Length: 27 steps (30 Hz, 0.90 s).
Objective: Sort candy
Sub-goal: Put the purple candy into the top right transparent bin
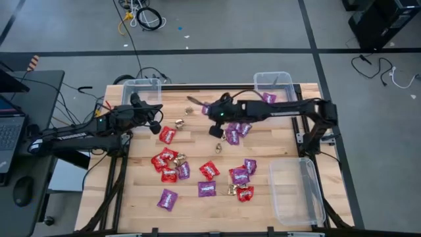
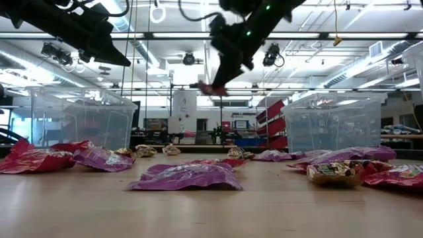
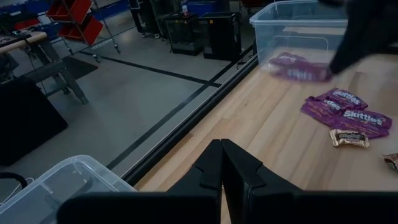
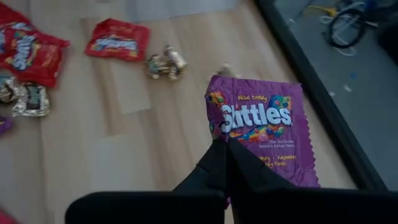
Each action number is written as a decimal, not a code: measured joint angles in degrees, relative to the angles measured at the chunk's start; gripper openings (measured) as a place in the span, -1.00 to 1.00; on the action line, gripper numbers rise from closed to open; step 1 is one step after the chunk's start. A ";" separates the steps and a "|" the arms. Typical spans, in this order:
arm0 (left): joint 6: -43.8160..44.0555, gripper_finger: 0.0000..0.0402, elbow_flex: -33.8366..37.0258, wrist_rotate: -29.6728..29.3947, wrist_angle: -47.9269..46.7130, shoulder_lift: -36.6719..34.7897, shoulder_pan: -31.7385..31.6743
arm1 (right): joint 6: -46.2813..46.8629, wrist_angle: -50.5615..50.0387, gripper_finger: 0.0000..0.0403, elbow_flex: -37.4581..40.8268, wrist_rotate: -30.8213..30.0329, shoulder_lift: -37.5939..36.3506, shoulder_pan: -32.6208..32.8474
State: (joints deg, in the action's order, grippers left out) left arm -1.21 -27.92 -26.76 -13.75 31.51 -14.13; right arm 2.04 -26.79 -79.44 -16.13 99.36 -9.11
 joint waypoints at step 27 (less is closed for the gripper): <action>-0.26 -0.96 0.00 0.01 0.10 0.00 -0.02 | 25.88 -14.14 -1.00 20.16 -10.02 -34.42 -13.79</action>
State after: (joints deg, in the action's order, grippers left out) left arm -1.48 -27.92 -26.75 -13.65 31.51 -14.15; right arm 27.92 -40.94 -59.28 -26.15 64.94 -22.90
